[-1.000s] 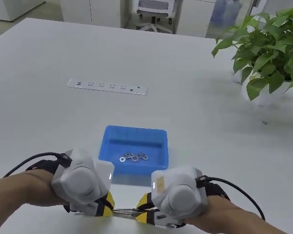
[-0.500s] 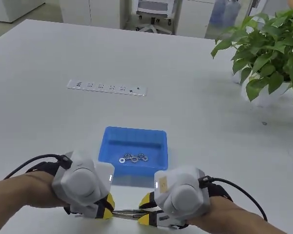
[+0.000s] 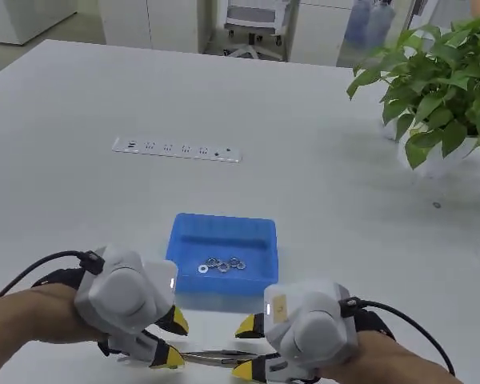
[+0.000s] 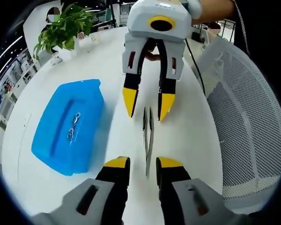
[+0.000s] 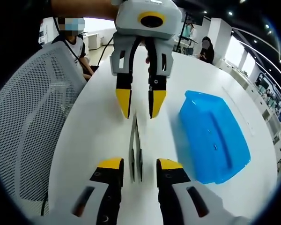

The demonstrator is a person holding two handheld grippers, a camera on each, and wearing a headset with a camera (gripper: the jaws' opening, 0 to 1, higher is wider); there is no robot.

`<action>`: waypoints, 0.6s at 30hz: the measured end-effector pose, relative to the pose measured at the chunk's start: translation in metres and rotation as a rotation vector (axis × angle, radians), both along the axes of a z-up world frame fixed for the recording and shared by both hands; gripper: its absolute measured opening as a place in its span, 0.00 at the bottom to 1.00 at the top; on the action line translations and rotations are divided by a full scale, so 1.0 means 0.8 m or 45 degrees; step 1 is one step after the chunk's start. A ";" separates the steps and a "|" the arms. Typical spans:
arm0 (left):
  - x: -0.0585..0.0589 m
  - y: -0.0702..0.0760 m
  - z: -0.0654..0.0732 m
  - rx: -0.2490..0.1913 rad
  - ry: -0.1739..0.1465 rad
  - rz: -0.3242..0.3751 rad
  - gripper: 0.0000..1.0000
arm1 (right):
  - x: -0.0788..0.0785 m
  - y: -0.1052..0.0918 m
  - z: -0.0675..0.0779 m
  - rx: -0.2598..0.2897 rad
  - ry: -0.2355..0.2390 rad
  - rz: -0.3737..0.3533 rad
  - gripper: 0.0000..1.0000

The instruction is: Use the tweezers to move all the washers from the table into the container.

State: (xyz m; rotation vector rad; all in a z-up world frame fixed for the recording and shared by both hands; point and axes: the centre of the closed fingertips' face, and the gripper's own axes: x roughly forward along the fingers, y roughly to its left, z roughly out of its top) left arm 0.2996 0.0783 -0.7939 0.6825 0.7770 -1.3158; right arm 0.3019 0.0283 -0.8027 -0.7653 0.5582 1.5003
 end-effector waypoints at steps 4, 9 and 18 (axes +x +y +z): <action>0.001 -0.003 0.016 -0.094 0.001 0.070 0.36 | 0.004 -0.008 0.008 0.028 -0.009 -0.042 0.35; 0.003 0.004 0.028 -0.140 -0.020 0.129 0.44 | 0.012 -0.017 0.021 0.074 -0.004 -0.131 0.43; 0.007 0.020 0.048 -0.199 -0.056 0.220 0.58 | 0.025 -0.043 0.037 0.151 0.015 -0.276 0.58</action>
